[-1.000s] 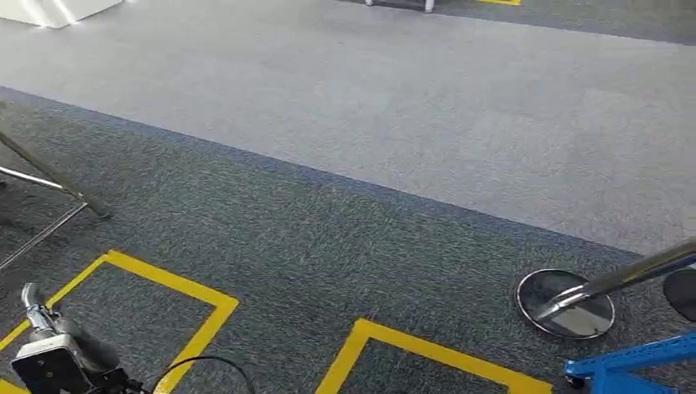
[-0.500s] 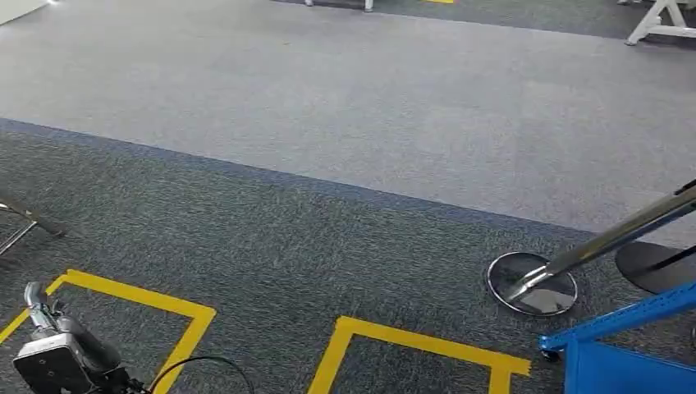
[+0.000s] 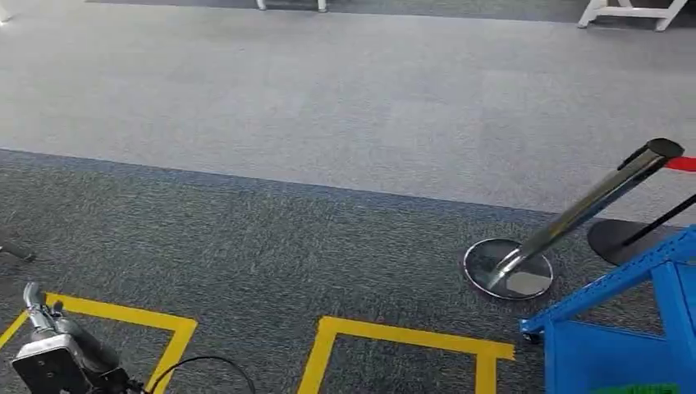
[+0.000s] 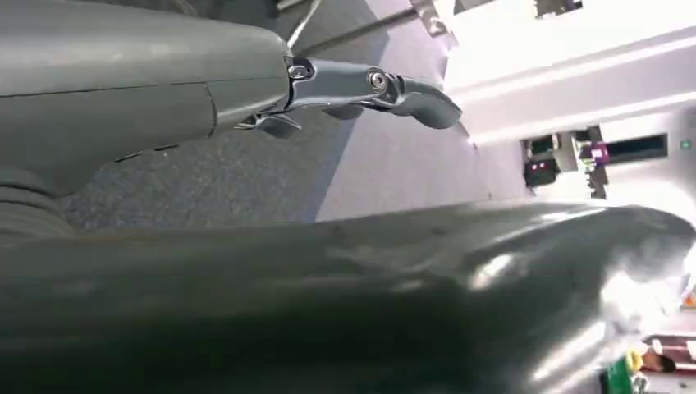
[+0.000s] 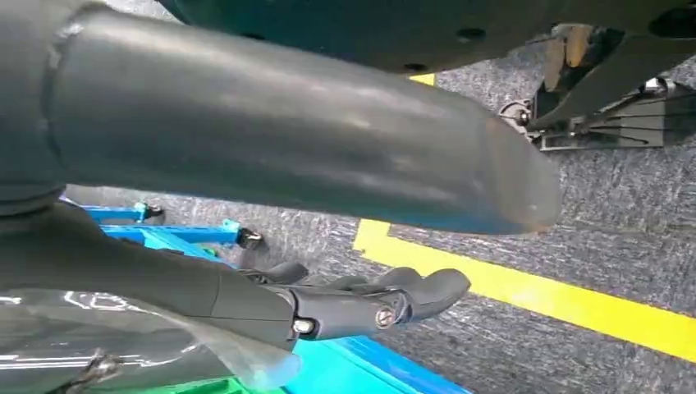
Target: Take the parts from the cabinet and place them on the table.
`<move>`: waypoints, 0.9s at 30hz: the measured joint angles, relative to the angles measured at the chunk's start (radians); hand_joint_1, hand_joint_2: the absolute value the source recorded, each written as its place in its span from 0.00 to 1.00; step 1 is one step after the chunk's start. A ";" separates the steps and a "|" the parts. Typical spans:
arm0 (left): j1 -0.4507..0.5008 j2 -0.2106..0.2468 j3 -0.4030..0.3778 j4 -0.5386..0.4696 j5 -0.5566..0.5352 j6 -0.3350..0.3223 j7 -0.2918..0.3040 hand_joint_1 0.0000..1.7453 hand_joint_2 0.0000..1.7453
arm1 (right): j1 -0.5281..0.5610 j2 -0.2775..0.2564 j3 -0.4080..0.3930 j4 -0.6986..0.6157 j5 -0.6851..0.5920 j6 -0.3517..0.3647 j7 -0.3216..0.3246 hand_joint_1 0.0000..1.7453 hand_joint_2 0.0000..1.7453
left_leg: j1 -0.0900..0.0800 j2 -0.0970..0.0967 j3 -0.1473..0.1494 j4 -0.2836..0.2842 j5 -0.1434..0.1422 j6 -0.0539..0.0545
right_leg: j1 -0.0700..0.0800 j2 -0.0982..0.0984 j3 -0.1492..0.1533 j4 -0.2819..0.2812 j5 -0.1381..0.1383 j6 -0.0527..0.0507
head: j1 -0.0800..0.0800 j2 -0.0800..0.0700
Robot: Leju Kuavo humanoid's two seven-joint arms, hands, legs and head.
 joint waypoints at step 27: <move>-0.002 -0.002 -0.001 0.000 -0.012 -0.013 0.000 0.00 0.00 | -0.002 0.000 0.000 -0.001 0.003 0.003 0.000 0.00 0.00 | 0.000 0.007 0.082 -0.182 0.053 -0.009 | -0.010 -0.030 0.009 0.003 -0.008 0.004 | 0.001 0.000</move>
